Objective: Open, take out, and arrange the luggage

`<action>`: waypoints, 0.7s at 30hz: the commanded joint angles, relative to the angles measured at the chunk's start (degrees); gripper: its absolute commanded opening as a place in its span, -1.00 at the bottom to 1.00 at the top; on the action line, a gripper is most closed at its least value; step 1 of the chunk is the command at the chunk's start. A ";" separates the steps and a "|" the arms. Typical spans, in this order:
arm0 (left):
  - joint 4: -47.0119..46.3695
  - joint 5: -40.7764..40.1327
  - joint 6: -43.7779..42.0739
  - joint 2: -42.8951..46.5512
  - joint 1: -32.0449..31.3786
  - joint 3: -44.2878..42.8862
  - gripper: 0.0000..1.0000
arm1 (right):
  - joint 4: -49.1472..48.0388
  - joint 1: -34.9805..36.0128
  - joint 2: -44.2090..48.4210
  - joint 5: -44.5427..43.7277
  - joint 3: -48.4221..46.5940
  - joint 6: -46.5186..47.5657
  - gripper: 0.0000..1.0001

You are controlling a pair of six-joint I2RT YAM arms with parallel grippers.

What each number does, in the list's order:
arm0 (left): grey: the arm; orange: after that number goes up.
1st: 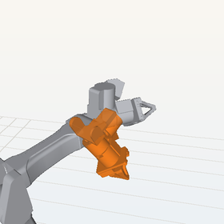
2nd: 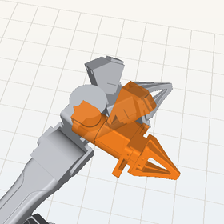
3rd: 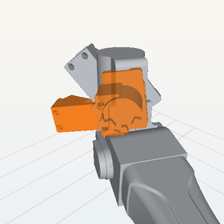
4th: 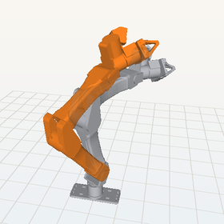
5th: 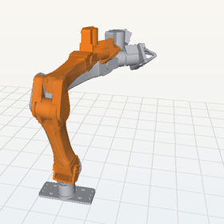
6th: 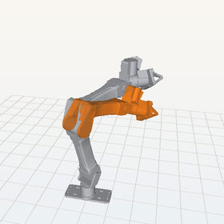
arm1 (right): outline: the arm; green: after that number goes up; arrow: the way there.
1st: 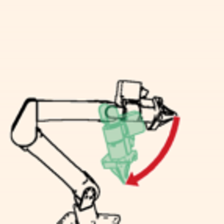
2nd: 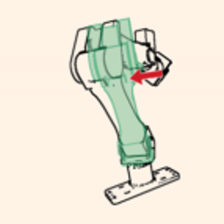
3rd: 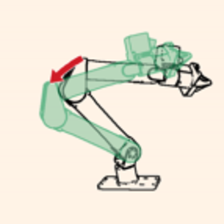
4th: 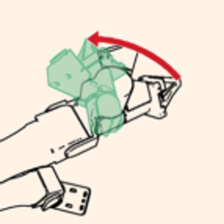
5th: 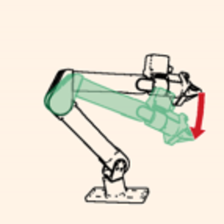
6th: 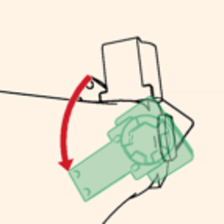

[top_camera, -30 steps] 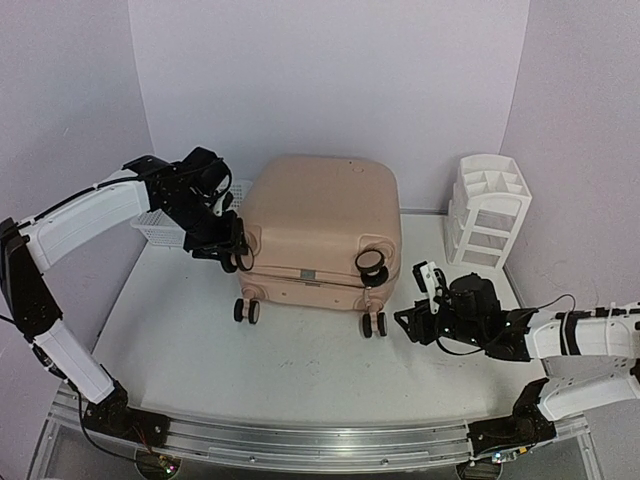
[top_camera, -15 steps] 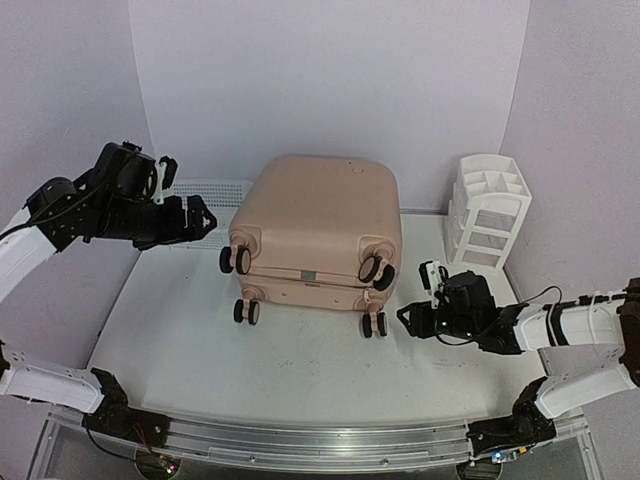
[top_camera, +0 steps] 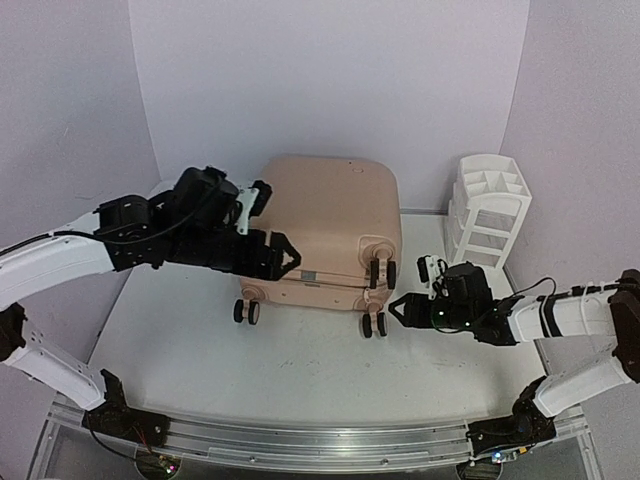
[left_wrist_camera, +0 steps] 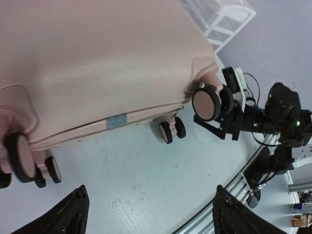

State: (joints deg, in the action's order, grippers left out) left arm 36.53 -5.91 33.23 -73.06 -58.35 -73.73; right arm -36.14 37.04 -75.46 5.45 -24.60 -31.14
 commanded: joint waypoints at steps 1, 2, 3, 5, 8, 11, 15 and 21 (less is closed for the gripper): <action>-3.49 -5.75 -2.75 -8.11 -6.50 -9.81 0.78 | -3.67 -1.68 1.06 3.30 0.26 -3.36 0.13; -3.50 -6.30 -2.63 -10.23 -7.31 -11.37 0.78 | -3.74 -2.16 1.22 3.96 0.40 -3.71 0.13; -3.54 -6.94 -2.46 -12.30 -7.93 -12.90 0.78 | -3.81 -2.48 1.35 4.50 0.43 -3.91 0.13; -3.64 -8.49 -2.53 -16.05 -9.31 -15.89 0.78 | -3.70 -2.93 1.64 5.05 0.58 -4.38 0.14; -3.66 -8.73 -3.17 -21.57 -10.68 -20.73 0.79 | -3.62 -3.97 2.71 4.89 0.70 -5.65 0.12; -3.75 -7.43 -2.13 -26.21 -10.91 -24.15 0.79 | -0.08 -4.52 4.50 3.53 -0.80 -6.19 0.09; -3.68 -6.20 -1.51 -30.59 -10.91 -28.42 0.88 | 5.81 -4.60 6.50 2.71 -4.56 -4.57 0.06; -2.95 -8.03 0.60 -34.99 -11.17 -31.65 0.90 | 12.36 -4.58 8.27 4.63 -9.19 -1.37 0.01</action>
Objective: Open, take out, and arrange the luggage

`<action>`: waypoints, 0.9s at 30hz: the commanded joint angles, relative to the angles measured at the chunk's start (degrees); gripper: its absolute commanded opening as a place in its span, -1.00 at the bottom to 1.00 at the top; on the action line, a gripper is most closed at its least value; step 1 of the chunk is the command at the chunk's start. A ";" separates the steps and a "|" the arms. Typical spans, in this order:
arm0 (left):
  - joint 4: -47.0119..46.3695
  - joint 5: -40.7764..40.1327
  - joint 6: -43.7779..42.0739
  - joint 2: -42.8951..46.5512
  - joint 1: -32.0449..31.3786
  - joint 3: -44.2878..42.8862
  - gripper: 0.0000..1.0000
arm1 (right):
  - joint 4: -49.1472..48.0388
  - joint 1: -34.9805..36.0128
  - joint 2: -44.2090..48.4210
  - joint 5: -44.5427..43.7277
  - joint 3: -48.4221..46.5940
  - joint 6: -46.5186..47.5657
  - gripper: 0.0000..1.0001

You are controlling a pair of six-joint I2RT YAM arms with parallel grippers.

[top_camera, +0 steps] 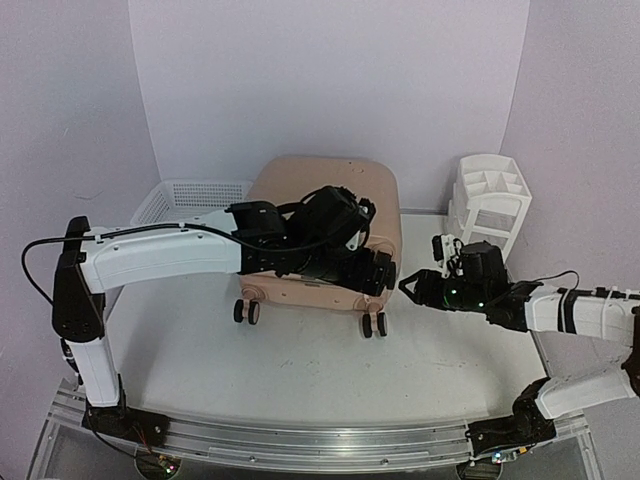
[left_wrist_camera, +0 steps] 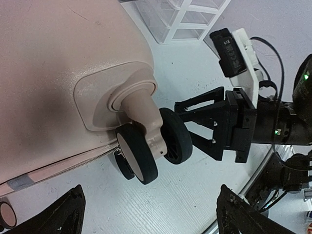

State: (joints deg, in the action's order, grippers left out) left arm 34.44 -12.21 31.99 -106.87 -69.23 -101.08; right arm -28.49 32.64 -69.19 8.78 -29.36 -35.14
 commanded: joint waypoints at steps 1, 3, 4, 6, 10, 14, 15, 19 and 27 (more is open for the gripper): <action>-0.86 -1.91 2.05 -1.68 -0.28 -4.70 0.90 | 4.94 -0.17 1.85 2.11 -4.84 2.84 0.01; -0.40 -2.17 2.42 -3.25 -0.29 -5.70 0.89 | 5.21 -0.17 1.27 3.70 -5.62 2.90 0.00; -0.22 -2.32 2.53 -3.85 -0.28 -6.28 0.89 | 5.31 -0.21 0.91 4.21 -5.88 2.88 -0.01; 0.69 -2.59 2.96 -5.63 -0.29 -8.00 0.89 | 5.46 -0.21 0.43 4.66 -6.46 2.88 -0.03; 2.30 -2.70 3.15 -8.69 -0.24 -11.15 0.88 | 5.50 -0.19 -1.03 7.49 -8.04 3.29 -0.07; 3.19 -3.99 3.33 -9.99 -0.26 -12.14 0.85 | 3.91 -0.08 -3.46 12.17 -9.58 3.06 -0.18; 3.58 -4.56 3.39 -10.16 -0.21 -12.06 0.84 | 3.57 -0.04 -3.79 12.52 -9.71 2.97 -0.19; 5.02 -7.38 4.27 -11.35 0.05 -12.98 0.73 | 4.53 0.01 -3.09 10.81 -9.60 3.41 -0.21; 8.32 -11.04 5.47 -15.37 0.15 -17.86 0.36 | 17.69 -0.03 3.97 -4.56 -6.81 4.95 -0.12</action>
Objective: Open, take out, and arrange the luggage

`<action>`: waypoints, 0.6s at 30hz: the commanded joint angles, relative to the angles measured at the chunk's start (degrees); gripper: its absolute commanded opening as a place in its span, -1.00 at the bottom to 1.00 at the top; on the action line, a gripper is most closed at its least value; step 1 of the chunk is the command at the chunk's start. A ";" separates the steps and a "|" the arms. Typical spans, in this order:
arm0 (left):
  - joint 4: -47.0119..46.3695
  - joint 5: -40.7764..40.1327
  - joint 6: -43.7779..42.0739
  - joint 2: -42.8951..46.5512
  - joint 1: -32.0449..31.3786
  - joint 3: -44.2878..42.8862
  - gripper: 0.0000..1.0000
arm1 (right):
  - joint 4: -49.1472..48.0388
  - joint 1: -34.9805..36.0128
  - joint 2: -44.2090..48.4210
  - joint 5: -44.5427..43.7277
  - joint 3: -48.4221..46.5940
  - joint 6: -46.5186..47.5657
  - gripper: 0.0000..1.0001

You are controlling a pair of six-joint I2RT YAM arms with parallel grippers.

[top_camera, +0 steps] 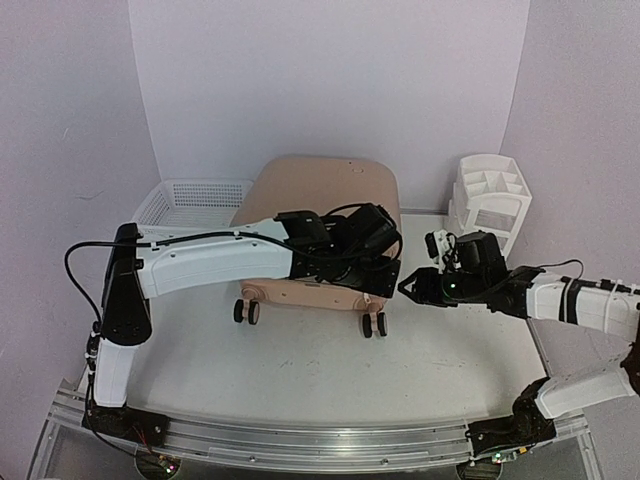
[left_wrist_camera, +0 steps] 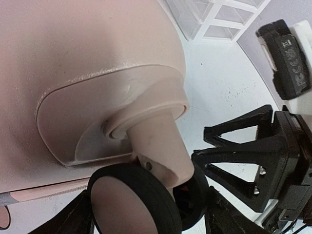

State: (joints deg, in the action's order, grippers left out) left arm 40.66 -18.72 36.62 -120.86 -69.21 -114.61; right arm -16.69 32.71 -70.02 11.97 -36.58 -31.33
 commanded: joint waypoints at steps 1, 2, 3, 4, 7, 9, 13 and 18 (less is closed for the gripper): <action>2.47 -5.09 0.57 -1.69 0.11 -4.87 0.29 | 6.34 -0.11 5.56 -8.17 1.05 1.29 -0.11; 2.87 -5.73 0.03 -1.82 0.11 -5.19 0.15 | 6.66 -0.12 6.12 -8.33 1.59 1.37 -0.10; 3.19 -6.33 -0.71 -1.73 0.05 -5.28 0.03 | 6.88 -0.18 6.44 -8.02 2.01 1.49 -0.10; 3.42 -7.01 -1.50 -1.37 0.04 -4.95 -0.07 | 6.92 -0.17 6.42 -7.17 2.42 1.64 -0.09; 3.54 -7.85 -3.66 0.80 0.05 -2.69 -0.38 | 3.45 -0.12 5.99 -2.93 4.41 1.38 -0.04; 3.63 -7.27 -4.69 2.83 0.10 -0.85 -0.57 | -0.06 -0.13 5.39 -0.63 6.14 0.48 -0.04; 3.64 -5.43 -4.68 6.84 0.13 2.83 -0.74 | -6.37 -0.10 2.24 2.43 8.06 -1.39 -0.05; 3.72 -4.85 -3.52 11.61 0.49 7.28 -0.74 | -17.71 0.01 -4.53 7.86 9.37 -4.59 -0.05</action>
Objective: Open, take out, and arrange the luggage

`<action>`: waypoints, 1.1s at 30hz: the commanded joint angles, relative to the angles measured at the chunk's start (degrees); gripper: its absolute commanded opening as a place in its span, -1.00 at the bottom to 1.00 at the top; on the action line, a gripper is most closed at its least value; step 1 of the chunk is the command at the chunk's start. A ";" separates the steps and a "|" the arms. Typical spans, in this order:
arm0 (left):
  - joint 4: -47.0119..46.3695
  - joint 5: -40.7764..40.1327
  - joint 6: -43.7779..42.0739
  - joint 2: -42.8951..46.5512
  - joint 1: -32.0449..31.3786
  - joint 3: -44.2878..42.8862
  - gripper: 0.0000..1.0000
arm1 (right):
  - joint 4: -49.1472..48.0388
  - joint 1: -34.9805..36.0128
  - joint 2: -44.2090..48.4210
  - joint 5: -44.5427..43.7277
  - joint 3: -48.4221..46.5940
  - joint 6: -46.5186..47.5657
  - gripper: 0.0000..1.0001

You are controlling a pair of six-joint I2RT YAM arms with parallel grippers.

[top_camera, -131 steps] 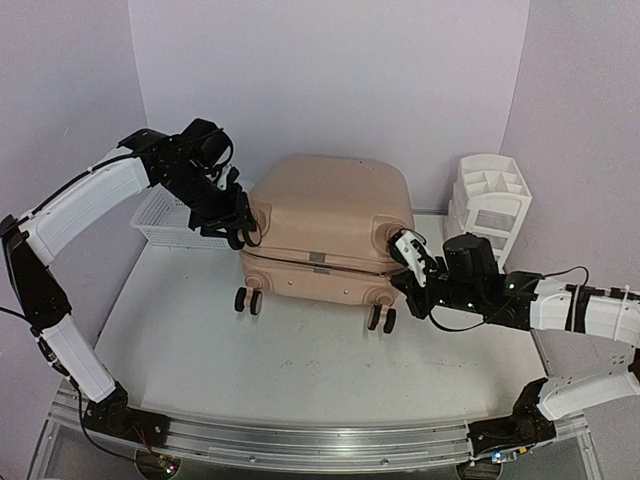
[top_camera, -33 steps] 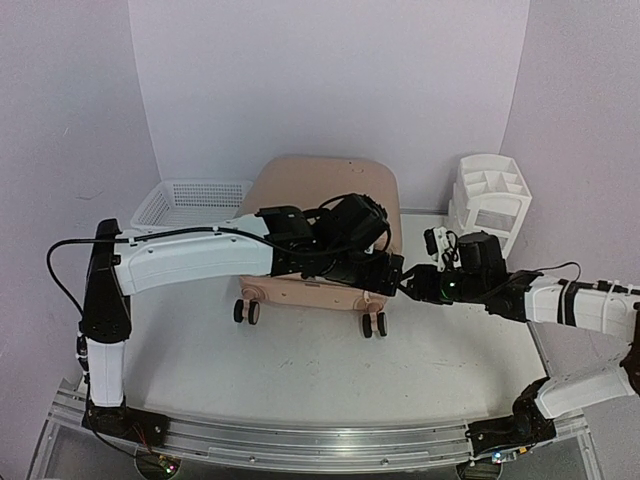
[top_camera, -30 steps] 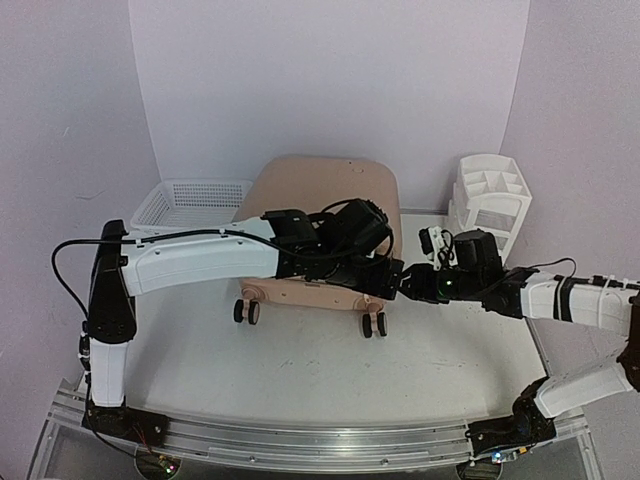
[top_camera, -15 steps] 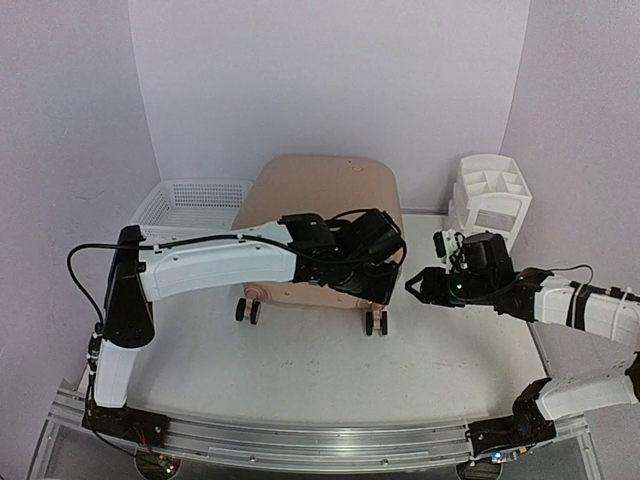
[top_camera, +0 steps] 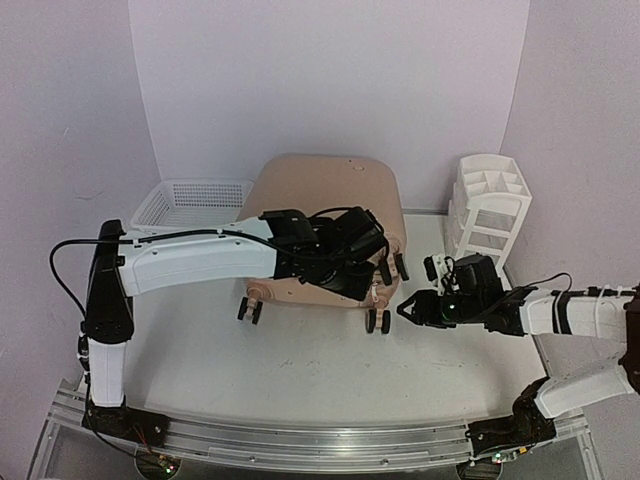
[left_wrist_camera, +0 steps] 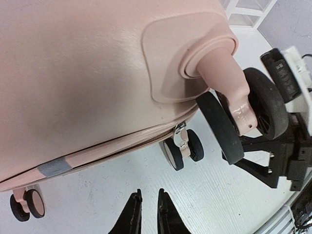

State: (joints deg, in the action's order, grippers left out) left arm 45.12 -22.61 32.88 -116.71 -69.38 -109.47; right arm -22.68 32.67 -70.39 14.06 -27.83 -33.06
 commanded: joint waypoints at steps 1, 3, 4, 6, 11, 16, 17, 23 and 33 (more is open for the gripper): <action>-0.73 -0.71 0.20 8.32 0.99 3.14 -0.74 | -12.98 0.11 -5.51 5.95 0.34 -2.90 -0.05; -0.74 0.27 0.20 10.36 1.94 5.36 -0.73 | -15.09 0.10 -7.27 5.47 -0.01 -2.71 -0.04; -0.76 0.84 0.19 11.65 2.47 6.82 -0.73 | -15.86 0.07 -7.86 5.12 -0.13 -2.57 -0.03; -0.77 0.68 -0.08 14.59 3.04 9.89 -0.67 | -17.25 0.03 -8.65 4.51 -0.37 -2.37 0.00; -0.65 -0.46 -0.10 23.97 5.17 19.74 -0.19 | -20.32 -0.65 -12.01 6.41 -1.58 -2.84 0.00; -0.36 -0.40 -0.68 34.90 8.21 28.18 0.27 | -26.19 -2.74 -15.77 12.53 -1.88 -5.49 -0.01; -0.19 -0.57 -0.96 37.51 8.52 29.46 0.36 | -27.15 -2.78 -16.42 13.75 -2.07 -5.68 -0.01; 3.51 -1.20 -0.86 44.88 11.26 32.83 0.66 | -33.05 -2.78 -19.87 17.79 -3.45 -7.43 0.02; 4.27 5.80 -1.36 45.71 19.88 36.80 0.72 | -41.51 -2.70 -25.73 19.59 -5.31 -13.68 -0.04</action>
State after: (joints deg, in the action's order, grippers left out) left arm 49.15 -20.51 32.49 -70.70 -52.14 -73.63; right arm -57.10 29.36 -94.70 30.63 -30.50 -44.01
